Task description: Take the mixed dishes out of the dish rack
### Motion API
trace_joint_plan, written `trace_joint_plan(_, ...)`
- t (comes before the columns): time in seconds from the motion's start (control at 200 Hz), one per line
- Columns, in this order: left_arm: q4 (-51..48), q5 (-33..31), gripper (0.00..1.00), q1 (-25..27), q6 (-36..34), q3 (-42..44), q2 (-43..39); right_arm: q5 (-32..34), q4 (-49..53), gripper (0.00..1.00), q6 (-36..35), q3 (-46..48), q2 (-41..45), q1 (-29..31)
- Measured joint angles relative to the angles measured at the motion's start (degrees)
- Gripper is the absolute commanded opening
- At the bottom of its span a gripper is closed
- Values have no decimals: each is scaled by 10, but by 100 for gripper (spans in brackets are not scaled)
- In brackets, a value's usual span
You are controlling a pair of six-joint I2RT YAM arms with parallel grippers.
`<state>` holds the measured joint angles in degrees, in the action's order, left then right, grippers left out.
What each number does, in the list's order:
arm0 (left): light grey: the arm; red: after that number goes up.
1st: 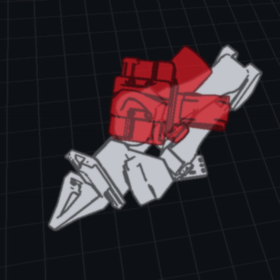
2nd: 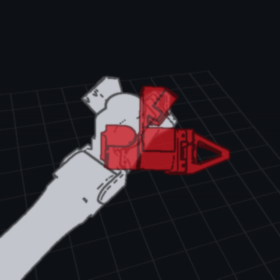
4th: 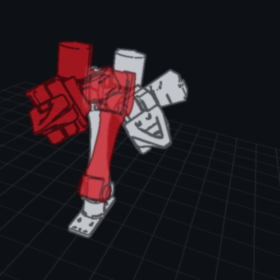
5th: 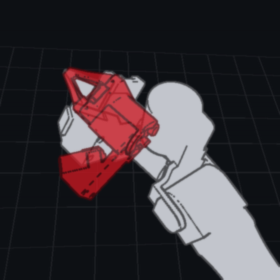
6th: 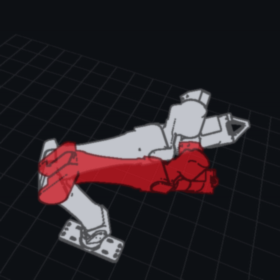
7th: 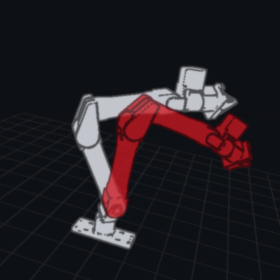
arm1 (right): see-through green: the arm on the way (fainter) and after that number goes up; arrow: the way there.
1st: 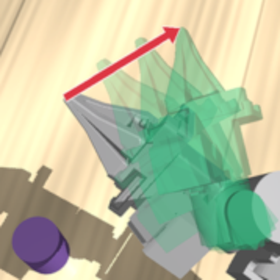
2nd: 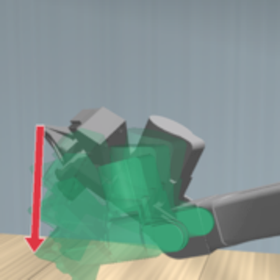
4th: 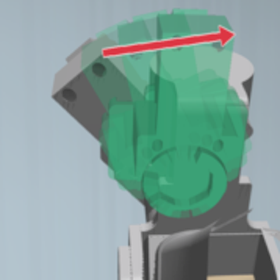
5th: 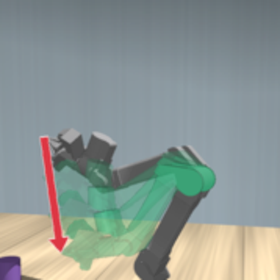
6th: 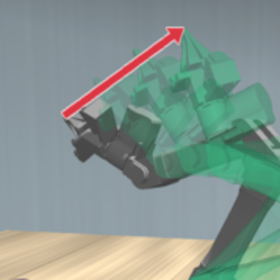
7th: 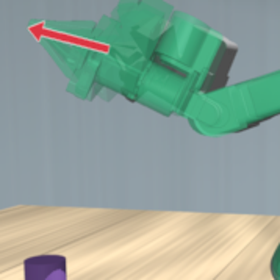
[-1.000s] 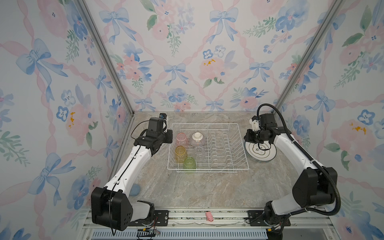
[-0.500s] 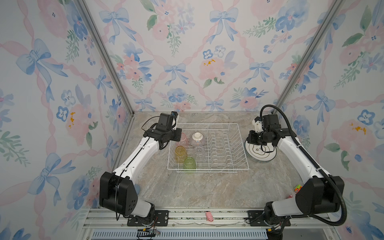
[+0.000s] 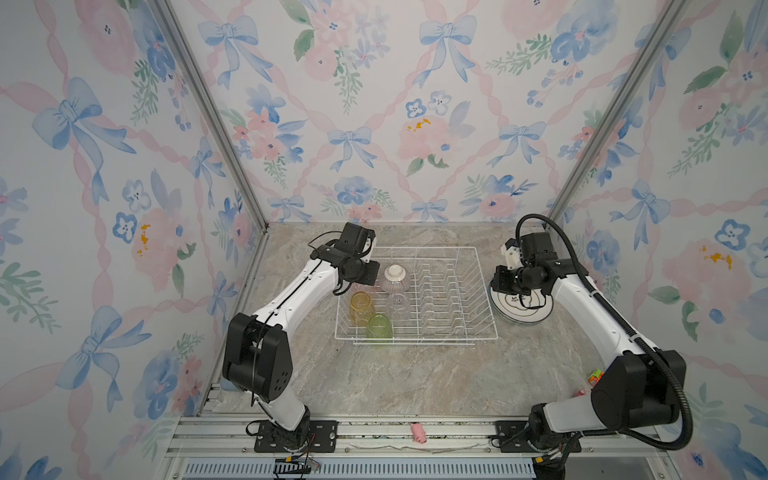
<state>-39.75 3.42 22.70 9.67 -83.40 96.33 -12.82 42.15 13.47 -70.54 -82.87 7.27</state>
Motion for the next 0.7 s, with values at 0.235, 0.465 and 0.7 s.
trace_joint_plan(0.235,-85,-41,0,10,6,-120,78,-5,-12,0,0,5,0,8)
trace_joint_plan(0.465,-184,-95,0,14,12,-249,148,-19,-10,0,-9,-3,-21,10)
trace_joint_plan(0.7,-261,-136,0,14,15,-285,194,-24,0,0,-20,-22,-27,21)
